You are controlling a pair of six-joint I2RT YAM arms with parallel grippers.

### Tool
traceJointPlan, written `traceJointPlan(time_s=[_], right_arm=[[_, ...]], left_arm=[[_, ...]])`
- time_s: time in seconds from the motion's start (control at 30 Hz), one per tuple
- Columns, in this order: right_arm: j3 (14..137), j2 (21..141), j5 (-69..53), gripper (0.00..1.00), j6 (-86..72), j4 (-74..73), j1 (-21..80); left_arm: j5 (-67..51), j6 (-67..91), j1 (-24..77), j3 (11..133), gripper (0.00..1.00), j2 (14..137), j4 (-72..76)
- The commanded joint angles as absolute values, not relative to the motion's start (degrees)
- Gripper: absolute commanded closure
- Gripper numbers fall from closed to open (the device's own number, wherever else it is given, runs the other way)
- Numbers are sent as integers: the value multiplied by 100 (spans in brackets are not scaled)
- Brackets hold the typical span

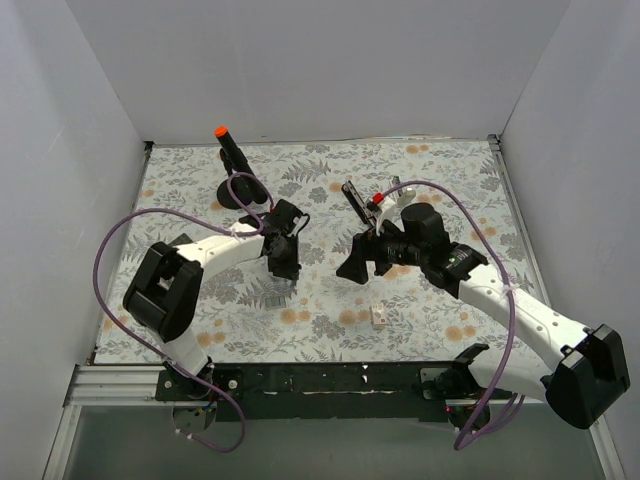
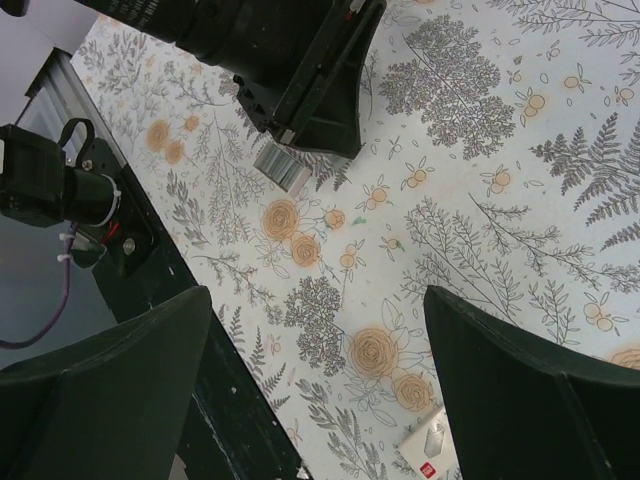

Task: Unload the staples from the stapler
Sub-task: Pick up the staple from the center of the board, then place the staple in the staple box.

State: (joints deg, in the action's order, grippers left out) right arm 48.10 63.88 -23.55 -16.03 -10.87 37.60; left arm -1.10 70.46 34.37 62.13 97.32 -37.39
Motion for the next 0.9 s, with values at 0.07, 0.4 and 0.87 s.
traceJointPlan(time_s=[0.07, 0.4, 0.87], right_arm=[[4264, 6232, -2855, 6, -2266, 654, 3604], [2945, 6547, -4401, 15, -4639, 4436, 3094], [2865, 7119, -4808, 27, -6556, 6828, 3032]], left_arm=[[-913, 7576, 3472, 6082, 87, 8825, -3086], [-2601, 8823, 3472, 5379, 86, 7383, -1144], [-3217, 9457, 3472, 4799, 85, 6460, 703]])
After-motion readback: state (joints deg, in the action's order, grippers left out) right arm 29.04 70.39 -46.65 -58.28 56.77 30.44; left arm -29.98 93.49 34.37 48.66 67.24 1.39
